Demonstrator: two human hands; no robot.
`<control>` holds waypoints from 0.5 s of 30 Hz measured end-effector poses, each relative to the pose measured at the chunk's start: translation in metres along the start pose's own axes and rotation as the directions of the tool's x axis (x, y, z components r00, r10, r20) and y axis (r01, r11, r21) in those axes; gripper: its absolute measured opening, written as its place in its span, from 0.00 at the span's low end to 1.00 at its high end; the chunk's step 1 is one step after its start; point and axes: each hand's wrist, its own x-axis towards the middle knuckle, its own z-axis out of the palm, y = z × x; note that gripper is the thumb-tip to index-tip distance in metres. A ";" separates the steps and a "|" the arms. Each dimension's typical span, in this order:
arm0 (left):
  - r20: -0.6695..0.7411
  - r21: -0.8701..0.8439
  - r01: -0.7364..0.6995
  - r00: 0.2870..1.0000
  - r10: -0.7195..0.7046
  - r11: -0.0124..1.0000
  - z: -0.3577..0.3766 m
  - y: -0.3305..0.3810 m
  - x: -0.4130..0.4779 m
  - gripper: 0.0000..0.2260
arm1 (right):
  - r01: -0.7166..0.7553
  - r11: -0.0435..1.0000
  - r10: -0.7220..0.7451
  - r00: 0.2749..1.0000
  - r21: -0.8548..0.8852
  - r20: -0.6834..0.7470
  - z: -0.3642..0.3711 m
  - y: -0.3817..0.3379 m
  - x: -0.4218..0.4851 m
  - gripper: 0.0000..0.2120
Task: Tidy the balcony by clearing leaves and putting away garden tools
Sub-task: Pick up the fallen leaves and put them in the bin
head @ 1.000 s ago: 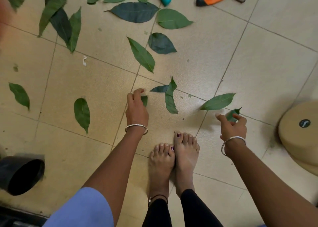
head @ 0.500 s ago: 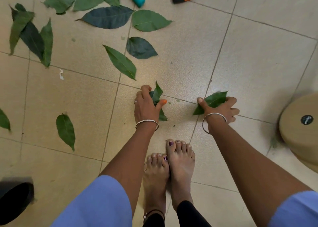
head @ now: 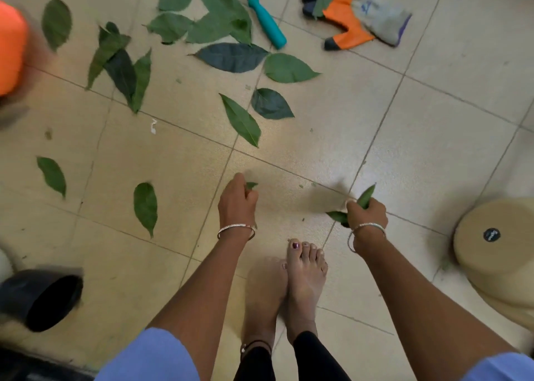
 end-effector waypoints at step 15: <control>-0.222 -0.535 0.557 0.633 -0.742 0.635 -0.164 -0.102 -0.043 0.11 | 0.461 0.842 -0.423 0.887 -0.280 0.186 0.052 -0.178 -0.110 0.11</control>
